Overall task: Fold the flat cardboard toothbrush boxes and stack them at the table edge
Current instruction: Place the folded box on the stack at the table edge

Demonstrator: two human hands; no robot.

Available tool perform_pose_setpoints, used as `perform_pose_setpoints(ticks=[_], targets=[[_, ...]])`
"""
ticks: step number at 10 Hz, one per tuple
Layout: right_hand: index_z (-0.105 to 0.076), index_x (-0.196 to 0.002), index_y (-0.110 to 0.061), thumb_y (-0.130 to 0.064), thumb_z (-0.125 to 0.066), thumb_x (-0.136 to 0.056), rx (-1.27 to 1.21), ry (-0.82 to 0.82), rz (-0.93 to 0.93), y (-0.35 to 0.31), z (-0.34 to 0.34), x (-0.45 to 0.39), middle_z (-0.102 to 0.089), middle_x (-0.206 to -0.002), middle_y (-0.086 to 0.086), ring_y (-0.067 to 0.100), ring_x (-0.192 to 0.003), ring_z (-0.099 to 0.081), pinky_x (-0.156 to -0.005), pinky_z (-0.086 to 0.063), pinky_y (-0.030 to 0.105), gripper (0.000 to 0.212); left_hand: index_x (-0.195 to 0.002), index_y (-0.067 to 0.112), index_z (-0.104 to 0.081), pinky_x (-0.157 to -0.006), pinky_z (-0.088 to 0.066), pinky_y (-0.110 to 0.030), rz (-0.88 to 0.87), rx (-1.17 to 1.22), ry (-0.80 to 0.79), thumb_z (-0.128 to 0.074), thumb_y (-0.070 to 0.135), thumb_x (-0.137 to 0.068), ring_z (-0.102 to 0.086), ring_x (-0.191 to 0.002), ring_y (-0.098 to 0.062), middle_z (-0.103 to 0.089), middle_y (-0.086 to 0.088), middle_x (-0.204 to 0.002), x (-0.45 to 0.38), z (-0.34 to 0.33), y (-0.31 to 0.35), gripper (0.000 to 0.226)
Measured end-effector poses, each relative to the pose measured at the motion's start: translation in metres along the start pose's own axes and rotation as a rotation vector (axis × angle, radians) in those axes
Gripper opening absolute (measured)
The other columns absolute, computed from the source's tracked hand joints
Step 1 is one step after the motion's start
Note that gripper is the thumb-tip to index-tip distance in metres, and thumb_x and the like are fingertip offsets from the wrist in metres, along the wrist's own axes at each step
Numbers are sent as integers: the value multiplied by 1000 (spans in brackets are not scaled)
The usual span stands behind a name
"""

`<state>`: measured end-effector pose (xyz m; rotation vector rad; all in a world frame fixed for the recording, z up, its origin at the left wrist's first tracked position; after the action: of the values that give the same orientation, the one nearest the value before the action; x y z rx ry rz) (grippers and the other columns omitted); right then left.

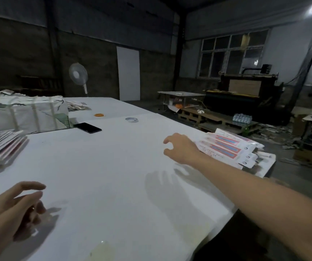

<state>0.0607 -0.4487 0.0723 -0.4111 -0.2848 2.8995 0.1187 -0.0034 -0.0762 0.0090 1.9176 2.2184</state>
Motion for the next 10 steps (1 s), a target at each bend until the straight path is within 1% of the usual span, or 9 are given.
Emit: perform_pose_setpoints(ticks=[1, 2, 3, 5, 6, 7, 8, 9, 10], targets=[[-60, -126, -29, -37, -59, -91, -214, -42, 143, -78, -24, 14, -54, -132, -4, 19, -125, -48, -101, -42, 38, 36, -117, 12, -66, -35, -36, -21, 168, 143, 174, -46, 12, -105, -50, -34, -18, -57, -8, -49, 15, -11, 23, 23], [-62, -124, -29, -36, -60, -90, -386, -103, 259, -149, -50, 31, -57, -126, -5, 16, -116, -54, -98, -45, 36, 35, -94, 20, -71, -44, -39, -26, 36, 88, 152, -57, 8, -98, -47, -44, -23, -59, -16, -61, 33, -23, 60, 19], [-64, -119, -30, -35, -59, -89, -503, -139, 354, -213, -73, 46, -60, -118, -9, 14, -106, -55, -95, -46, 35, 31, -84, 20, -69, -40, -38, -22, -49, 36, 183, -55, 1, -97, -47, -43, -23, -62, -13, -58, 46, -21, 79, 27], [-68, -111, -26, -26, -60, -90, -685, -108, 456, -273, -109, 68, -64, -104, -10, 10, -94, -57, -90, -49, 33, 22, -91, 31, -62, -57, -44, -32, -242, -810, 393, -61, 19, -90, -60, -60, -15, -60, 8, -55, 55, 7, 93, 12], [-71, -99, -26, -16, -62, -88, -775, -104, 454, -266, -120, 68, -64, -90, -14, 10, -86, -59, -87, -53, 38, 18, -114, 29, -61, -79, -45, -40, -229, -1110, 491, -59, 31, -91, -59, -97, -25, -68, 7, -96, 51, 26, 103, 23], [-70, -88, -28, -11, -62, -86, -887, -120, 413, -262, -123, 65, -63, -80, -19, 8, -79, -60, -85, -55, 43, 20, -135, 30, -45, -104, -34, -54, 55, -1328, 489, -56, 40, -91, -39, -132, -34, -51, 0, -136, 46, 63, 91, 46], [-73, -89, -23, -9, -62, -86, -963, -149, 388, -264, -125, 64, -61, -75, -23, 7, -72, -57, -85, -57, 46, 19, -142, 33, -32, -107, -29, -64, 364, -1331, 407, -45, 42, -96, -29, -140, -37, -41, -3, -146, 48, 91, 68, 48], [-73, -90, -22, -8, -62, -86, -974, -161, 389, -266, -124, 65, -60, -78, -17, 8, -70, -56, -84, -57, 46, 18, -151, 35, -21, -107, -28, -71, 447, -1266, 344, -39, 36, -100, -27, -144, -39, -36, -1, -154, 46, 96, 61, 54], [-73, -89, -23, -8, -62, -87, -994, -161, 373, -265, -125, 64, -61, -78, -15, 9, -71, -56, -84, -57, 47, 18, -154, 36, -16, -108, -31, -68, 421, -1270, 326, -37, 32, -100, -28, -144, -41, -34, -2, -157, 47, 92, 66, 58]])
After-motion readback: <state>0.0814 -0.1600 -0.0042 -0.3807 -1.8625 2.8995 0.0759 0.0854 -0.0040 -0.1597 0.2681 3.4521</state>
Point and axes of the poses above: each hand's wrist, its own x-axis away from the middle knuckle, its own z-axis out of the back of the hand, y = z × x, the point moved 5 cm from there along -x, towards the middle knuckle
